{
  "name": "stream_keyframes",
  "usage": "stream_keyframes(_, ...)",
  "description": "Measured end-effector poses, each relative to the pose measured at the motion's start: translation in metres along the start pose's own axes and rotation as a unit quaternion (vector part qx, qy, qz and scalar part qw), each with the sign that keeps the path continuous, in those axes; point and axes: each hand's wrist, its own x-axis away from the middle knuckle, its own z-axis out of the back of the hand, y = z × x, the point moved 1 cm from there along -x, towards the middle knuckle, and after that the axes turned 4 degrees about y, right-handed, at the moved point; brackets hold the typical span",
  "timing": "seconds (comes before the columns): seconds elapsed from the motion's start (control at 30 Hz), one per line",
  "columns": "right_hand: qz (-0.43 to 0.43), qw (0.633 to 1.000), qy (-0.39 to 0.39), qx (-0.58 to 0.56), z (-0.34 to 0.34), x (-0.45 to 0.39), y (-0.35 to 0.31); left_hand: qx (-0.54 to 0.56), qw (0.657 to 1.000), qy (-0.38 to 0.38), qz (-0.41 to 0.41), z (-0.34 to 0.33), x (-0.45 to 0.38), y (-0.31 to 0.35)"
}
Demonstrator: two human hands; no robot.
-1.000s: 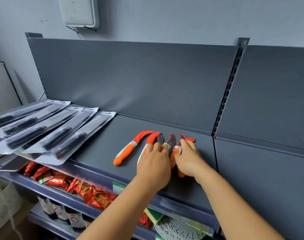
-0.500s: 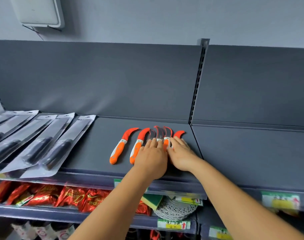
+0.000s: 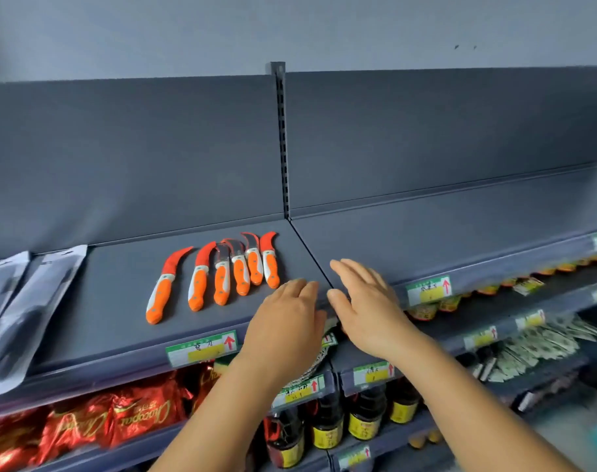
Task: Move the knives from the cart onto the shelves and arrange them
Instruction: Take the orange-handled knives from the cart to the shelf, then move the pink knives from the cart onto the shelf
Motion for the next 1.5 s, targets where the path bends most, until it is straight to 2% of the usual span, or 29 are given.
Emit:
stream_keyframes(0.13, -0.072, 0.997, 0.012, -0.001, -0.003, 0.056, 0.044, 0.024, 0.997, -0.030, -0.064, -0.030, 0.019, 0.033)
stream_keyframes(0.43, -0.246, 0.969, 0.019, -0.005, -0.008, 0.170, 0.141, 0.077, 0.975, -0.159, -0.135, -0.122, 0.054, 0.117)
stream_keyframes(0.63, -0.365, 0.931, 0.024, -0.014, 0.008, 0.268, 0.216, 0.089, 0.946, -0.241, -0.197, -0.185, 0.088, 0.220)
stream_keyframes(0.9, -0.458, 0.886, 0.065, 0.006, 0.064, 0.415, 0.314, 0.116, 0.899, -0.327, -0.268, -0.241, 0.154, 0.394)
stream_keyframes(1.23, -0.594, 0.800, 0.083, -0.030, 0.094, 0.574, 0.394, 0.101, 0.838, -0.408, -0.346, -0.292, 0.217, 0.540)
stream_keyframes(1.5, -0.671, 0.730, 0.106, -0.070, 0.089, 0.631, 0.441, 0.074, 0.794, -0.457, -0.394, -0.346, 0.239, 0.606)
